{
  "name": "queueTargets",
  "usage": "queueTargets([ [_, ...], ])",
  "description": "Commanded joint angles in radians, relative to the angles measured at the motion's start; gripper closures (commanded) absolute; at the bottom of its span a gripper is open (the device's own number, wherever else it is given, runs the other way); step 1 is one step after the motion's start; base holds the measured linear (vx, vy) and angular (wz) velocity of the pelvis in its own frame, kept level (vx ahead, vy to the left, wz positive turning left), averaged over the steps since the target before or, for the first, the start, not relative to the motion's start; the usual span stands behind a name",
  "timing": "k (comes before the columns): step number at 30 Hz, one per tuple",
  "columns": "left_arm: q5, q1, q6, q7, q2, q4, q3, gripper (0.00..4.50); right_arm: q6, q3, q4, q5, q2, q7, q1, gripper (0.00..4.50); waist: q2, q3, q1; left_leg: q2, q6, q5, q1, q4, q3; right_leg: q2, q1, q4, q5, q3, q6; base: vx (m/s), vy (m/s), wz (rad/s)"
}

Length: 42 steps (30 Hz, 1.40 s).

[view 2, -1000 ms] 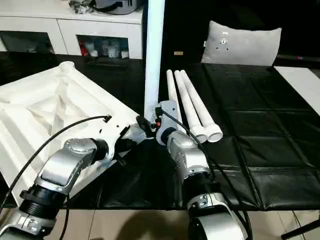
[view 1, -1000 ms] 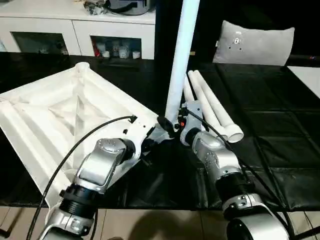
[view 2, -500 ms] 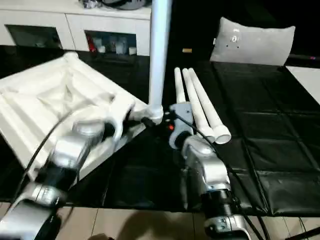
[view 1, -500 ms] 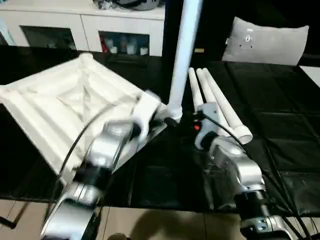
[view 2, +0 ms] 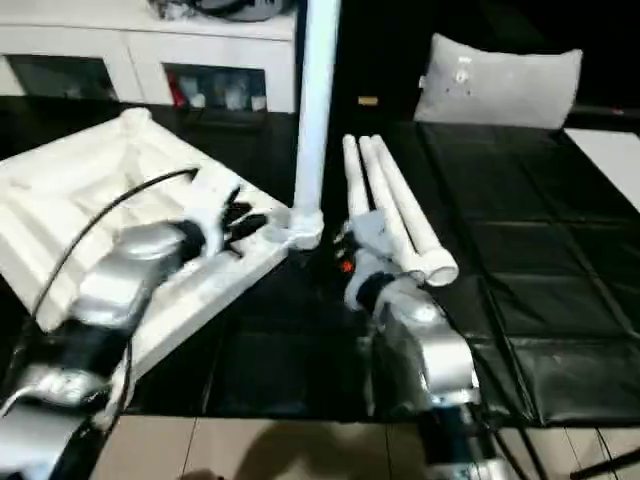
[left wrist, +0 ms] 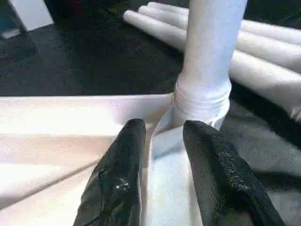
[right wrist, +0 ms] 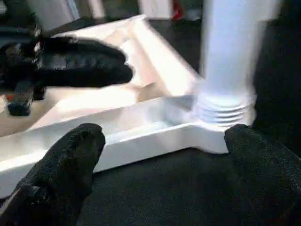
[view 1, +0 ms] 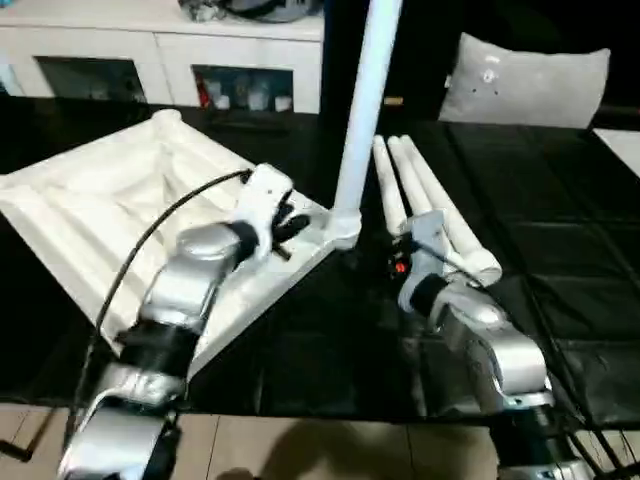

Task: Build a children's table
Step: Rotate leg to tighten, then rotate table base

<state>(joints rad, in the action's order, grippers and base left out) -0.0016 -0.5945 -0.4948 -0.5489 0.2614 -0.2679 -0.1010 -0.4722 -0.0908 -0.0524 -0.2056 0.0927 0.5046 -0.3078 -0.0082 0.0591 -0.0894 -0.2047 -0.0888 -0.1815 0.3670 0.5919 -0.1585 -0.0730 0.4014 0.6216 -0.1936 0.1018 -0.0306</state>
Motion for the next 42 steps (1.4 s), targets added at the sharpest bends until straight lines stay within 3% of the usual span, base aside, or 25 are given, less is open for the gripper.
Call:
queueTargets([
  [1, 0.026, 0.085, -0.123, -0.033, 0.082, 0.197, -0.028, 2.94, -0.022, -0.058, 0.026, 0.031, 0.016, 0.005, 0.021, 0.0, 0.014, -0.069, 0.004, -0.033, 0.001, -0.186, -0.006, -0.075, 0.006, -0.071, -0.062, -0.076, -0.158, -0.06, -0.163, 0.0, 0.0, 0.0],
  [2, 0.028, 0.092, -0.132, -0.035, 0.09, 0.21, -0.029, 2.94, -0.024, -0.061, 0.025, 0.035, 0.015, 0.003, 0.021, 0.0, 0.016, -0.067, 0.011, -0.031, -0.001, -0.183, -0.001, -0.077, 0.006, -0.068, -0.063, -0.074, -0.154, -0.061, -0.162, 0.0, 0.0, 0.0],
  [4, 0.03, 0.128, -0.181, -0.05, 0.13, 0.28, -0.032, 2.94, -0.041, -0.077, 0.024, 0.046, 0.012, -0.003, 0.02, 0.0, 0.017, -0.066, 0.011, -0.028, -0.005, -0.204, -0.012, -0.073, 0.001, -0.068, -0.055, -0.081, -0.197, -0.064, -0.158, 0.0, 0.0, 0.0],
  [5, -0.012, 0.172, -0.247, -0.113, 0.194, 0.378, -0.025, 2.94, -0.079, -0.091, 0.029, 0.037, 0.016, 0.01, 0.017, 0.0, 0.013, -0.063, 0.008, -0.027, -0.003, -0.207, -0.01, -0.075, 0.002, -0.069, -0.056, -0.083, -0.23, -0.064, -0.152, 0.0, 0.0, 0.0],
  [6, -0.012, 0.172, -0.247, -0.113, 0.194, 0.378, -0.025, 2.94, -0.079, -0.091, 0.029, 0.037, 0.016, 0.01, 0.017, 0.0, 0.015, -0.062, 0.008, -0.029, -0.007, -0.215, -0.011, -0.076, 0.003, -0.07, -0.055, -0.083, -0.245, -0.064, -0.15, 0.0, 0.0, 0.0],
  [7, -0.06, 0.199, -0.281, -0.183, 0.25, 0.44, -0.021, 2.94, -0.084, -0.106, 0.034, 0.041, 0.029, 0.028, 0.018, 0.0, 0.015, -0.06, 0.01, -0.026, -0.009, -0.227, -0.012, -0.076, 0.001, -0.067, -0.051, -0.089, -0.276, -0.064, -0.138, 0.0, 0.0, 0.0],
  [10, -0.115, 0.223, -0.282, -0.265, 0.309, 0.488, -0.014, 2.94, -0.087, -0.129, 0.051, 0.039, 0.052, 0.055, 0.026, 0.0, 0.019, -0.057, 0.006, -0.025, -0.018, -0.25, -0.017, -0.078, 0.002, -0.064, -0.045, -0.091, -0.297, -0.065, -0.13, 0.0, 0.0, 0.0],
  [12, -0.161, 0.24, -0.289, -0.332, 0.359, 0.514, -0.004, 2.94, -0.092, -0.135, 0.068, 0.026, 0.063, 0.072, 0.034, 0.0, 0.019, -0.057, 0.006, -0.025, -0.023, -0.251, -0.013, -0.08, 0.004, -0.064, -0.048, -0.088, -0.285, -0.065, -0.127, 0.0, 0.0, 0.0],
  [15, -0.172, 0.274, -0.285, -0.466, 0.493, 0.559, -0.03, 2.94, -0.098, -0.156, 0.091, 0.024, 0.091, 0.107, 0.045, 0.0, 0.021, -0.057, 0.011, -0.024, -0.025, -0.253, -0.012, -0.081, 0.005, -0.062, -0.049, -0.085, -0.272, -0.066, -0.126, 0.0, 0.0, 0.0],
  [17, -0.169, 0.283, -0.284, -0.503, 0.537, 0.567, -0.041, 2.94, -0.102, -0.162, 0.099, 0.021, 0.1, 0.12, 0.049, 0.0, 0.025, -0.056, 0.012, -0.022, -0.026, -0.258, -0.014, -0.081, 0.004, -0.062, -0.048, -0.086, -0.282, -0.068, -0.124, 0.0, 0.0, 0.0],
  [23, -0.213, 0.334, -0.355, -0.656, 0.784, 0.618, -0.046, 2.94, -0.12, -0.193, 0.147, -0.001, 0.152, 0.187, 0.077, 0.0, 0.027, -0.05, 0.017, -0.022, -0.03, -0.303, -0.018, -0.082, 0.005, -0.061, -0.043, -0.089, -0.337, -0.069, -0.123, 0.0, 0.0, 0.0],
  [26, -0.254, 0.35, -0.398, -0.698, 0.821, 0.648, -0.038, 2.94, -0.121, -0.195, 0.146, -0.004, 0.156, 0.189, 0.075, 0.0, 0.028, -0.048, 0.017, -0.024, -0.036, -0.316, -0.023, -0.082, 0.005, -0.064, -0.039, -0.092, -0.371, -0.071, -0.127, 0.0, 0.0, 0.0],
  [33, -0.242, 0.371, -0.415, -0.747, 0.91, 0.674, -0.092, 2.94, -0.146, -0.216, 0.171, -0.022, 0.189, 0.243, 0.072, 0.0, 0.02, -0.043, 0.019, -0.023, -0.029, -0.34, -0.025, -0.082, 0.006, -0.064, -0.037, -0.102, -0.457, -0.072, -0.093, 0.0, 0.0, 0.0],
  [36, -0.23, 0.362, -0.415, -0.727, 0.878, 0.654, -0.135, 2.94, -0.149, -0.24, 0.186, -0.023, 0.215, 0.276, 0.071, 0.0, 0.024, -0.048, 0.018, -0.025, -0.031, -0.314, -0.024, -0.081, 0.006, -0.062, -0.039, -0.097, -0.415, -0.073, -0.1, 0.0, 0.0, 0.0],
  [42, -0.177, 0.339, -0.395, -0.661, 0.791, 0.579, -0.212, 2.94, -0.149, -0.234, 0.187, -0.013, 0.223, 0.274, 0.068, 0.0, 0.021, -0.053, 0.017, -0.021, -0.035, -0.28, -0.023, -0.076, 0.002, -0.061, -0.045, -0.092, -0.353, -0.074, -0.121, 0.0, 0.0, 0.0],
])
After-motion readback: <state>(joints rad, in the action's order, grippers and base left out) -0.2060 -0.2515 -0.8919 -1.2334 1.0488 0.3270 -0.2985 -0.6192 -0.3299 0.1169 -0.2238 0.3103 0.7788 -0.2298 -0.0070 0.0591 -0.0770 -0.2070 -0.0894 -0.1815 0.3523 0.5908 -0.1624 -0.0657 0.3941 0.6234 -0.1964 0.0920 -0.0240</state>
